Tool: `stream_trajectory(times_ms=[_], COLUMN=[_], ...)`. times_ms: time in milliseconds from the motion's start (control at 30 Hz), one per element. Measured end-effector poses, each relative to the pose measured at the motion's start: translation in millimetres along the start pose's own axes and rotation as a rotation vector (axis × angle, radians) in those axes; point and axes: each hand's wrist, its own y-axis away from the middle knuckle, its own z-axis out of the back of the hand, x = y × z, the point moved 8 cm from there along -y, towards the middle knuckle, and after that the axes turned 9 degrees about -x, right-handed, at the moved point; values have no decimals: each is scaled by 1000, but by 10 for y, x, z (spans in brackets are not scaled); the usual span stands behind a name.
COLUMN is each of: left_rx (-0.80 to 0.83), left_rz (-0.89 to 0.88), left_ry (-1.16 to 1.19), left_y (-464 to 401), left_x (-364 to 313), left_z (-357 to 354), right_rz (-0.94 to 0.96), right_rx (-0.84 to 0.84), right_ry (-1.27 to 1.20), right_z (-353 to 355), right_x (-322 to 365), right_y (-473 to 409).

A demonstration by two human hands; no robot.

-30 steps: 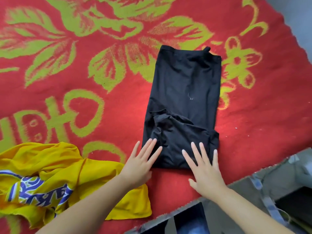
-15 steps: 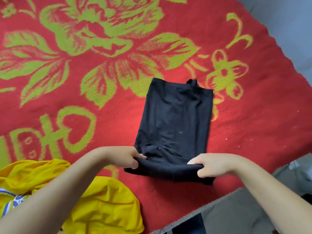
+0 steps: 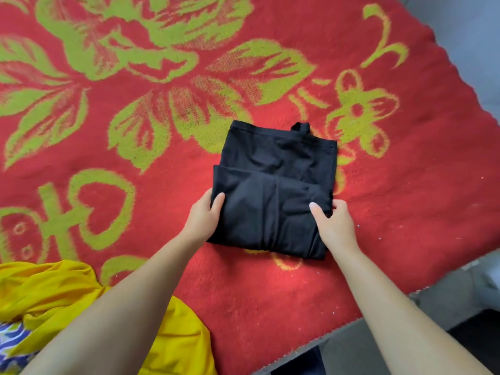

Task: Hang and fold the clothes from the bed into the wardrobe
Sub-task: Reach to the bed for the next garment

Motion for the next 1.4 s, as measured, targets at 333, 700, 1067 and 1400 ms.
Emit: stream_trajectory(times_ms=[333,700,1067,1400], left_rx=[-178,201,889,85], left_rz=[55,-819,-309,-283], left_ry=[-430,-1037,-650,-780], left_y=[9,746,560,-445], left_x=[173,7,-669,-897], left_z=[56,-367,81,79], right_rz=[68,916,629,507], right_rx=[-178,185,789,100], right_ry=[168,953,508,360], right_z=[46,-388,225,297], right_x=[-69,-90,583,968], right_y=[76,799,582,-312])
